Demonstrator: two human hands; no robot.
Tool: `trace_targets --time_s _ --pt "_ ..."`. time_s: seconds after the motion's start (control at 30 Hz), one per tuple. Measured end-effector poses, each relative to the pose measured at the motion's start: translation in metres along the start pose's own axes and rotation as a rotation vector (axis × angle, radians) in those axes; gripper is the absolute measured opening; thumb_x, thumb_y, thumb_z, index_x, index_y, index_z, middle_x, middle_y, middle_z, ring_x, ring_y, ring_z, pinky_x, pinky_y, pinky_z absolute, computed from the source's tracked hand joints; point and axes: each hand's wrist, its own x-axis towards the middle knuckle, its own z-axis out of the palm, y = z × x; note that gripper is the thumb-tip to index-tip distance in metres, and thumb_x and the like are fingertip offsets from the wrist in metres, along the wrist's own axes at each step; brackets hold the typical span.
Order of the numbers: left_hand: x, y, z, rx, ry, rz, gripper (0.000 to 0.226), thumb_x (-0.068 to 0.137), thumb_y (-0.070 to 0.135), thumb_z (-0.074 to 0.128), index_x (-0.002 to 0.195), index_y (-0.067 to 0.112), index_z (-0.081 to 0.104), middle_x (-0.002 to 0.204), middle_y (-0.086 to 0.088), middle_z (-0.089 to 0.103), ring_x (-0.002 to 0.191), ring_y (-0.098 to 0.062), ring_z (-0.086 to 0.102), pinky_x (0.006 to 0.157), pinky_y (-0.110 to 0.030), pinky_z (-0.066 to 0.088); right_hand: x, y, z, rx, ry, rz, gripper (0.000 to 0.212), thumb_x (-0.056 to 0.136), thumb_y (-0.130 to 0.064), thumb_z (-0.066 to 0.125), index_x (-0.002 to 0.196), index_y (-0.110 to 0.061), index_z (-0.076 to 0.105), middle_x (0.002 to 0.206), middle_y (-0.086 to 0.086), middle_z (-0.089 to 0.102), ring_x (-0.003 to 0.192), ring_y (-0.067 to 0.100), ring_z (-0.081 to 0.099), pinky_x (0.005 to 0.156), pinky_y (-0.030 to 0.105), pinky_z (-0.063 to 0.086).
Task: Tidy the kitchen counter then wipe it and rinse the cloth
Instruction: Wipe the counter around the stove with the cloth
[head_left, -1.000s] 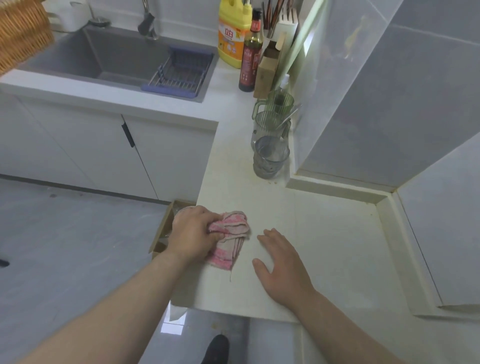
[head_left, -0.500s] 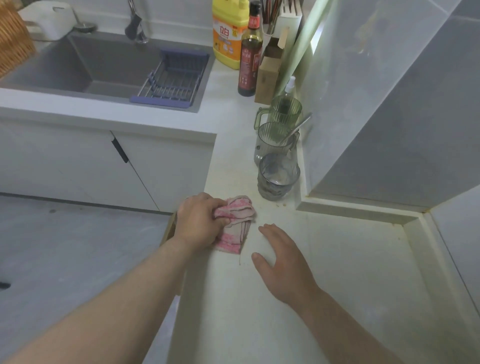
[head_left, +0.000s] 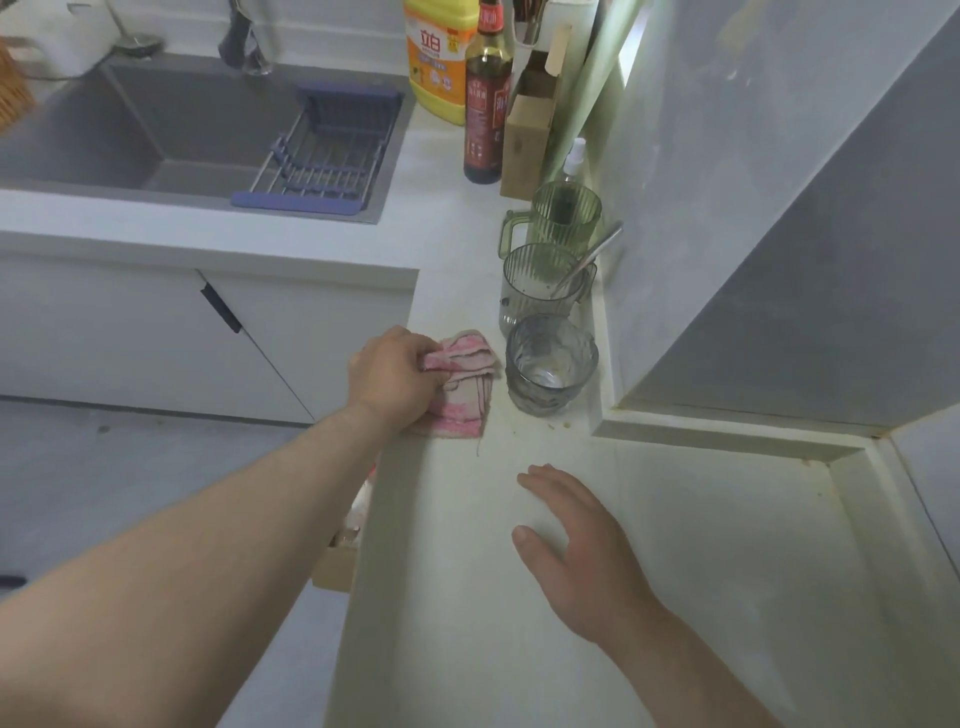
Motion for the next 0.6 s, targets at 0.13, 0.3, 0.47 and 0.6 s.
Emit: trace_targets --time_s 0.13,0.3,0.47,0.6 --pt "-0.014 -0.004 -0.023 -0.188 0.018 -0.045 0.008 0.079 0.023 0.062 0.082 0.024 0.070 0.092 -0.001 0.061 0.091 -0.024 0.058 0.083 -0.041 0.049 0.013 -0.014 0.003 0.064 0.020 0.022 0.049 0.082 -0.047 0.050 0.127 -0.029 0.056 0.127 -0.038 0.037 0.122 -0.024 0.031 0.100 -0.001 0.019" --pt "-0.054 -0.013 -0.083 -0.370 0.079 -0.017 0.023 0.079 0.008 0.070 0.072 0.029 0.063 0.093 -0.007 0.060 0.081 -0.014 0.056 0.070 -0.019 0.044 0.035 -0.059 0.026 0.372 0.068 0.194 0.039 0.089 -0.023 0.063 0.114 -0.049 0.048 0.122 -0.025 0.053 0.116 -0.008 0.051 0.096 0.015 0.042" --pt "-0.094 -0.044 -0.145 -0.422 0.115 0.060 0.028 0.074 0.012 0.072 0.070 0.038 0.063 0.085 -0.004 0.060 0.078 -0.004 0.056 0.060 -0.007 0.039 0.056 -0.133 0.046 0.531 -0.078 0.254 0.071 0.090 -0.015 0.065 0.146 -0.038 0.029 0.131 -0.028 0.041 0.128 0.004 0.043 0.080 0.008 0.045" --pt "-0.120 -0.078 -0.199 -0.487 0.131 0.140 0.042 0.075 -0.003 0.073 0.075 0.038 0.066 0.084 0.000 0.062 0.081 0.002 0.056 0.065 -0.005 0.040 0.056 -0.198 0.060 0.587 -0.226 0.309 0.090 0.084 -0.017 0.074 0.148 -0.042 0.017 0.135 -0.020 0.038 0.132 0.007 0.038 0.089 0.018 0.043"
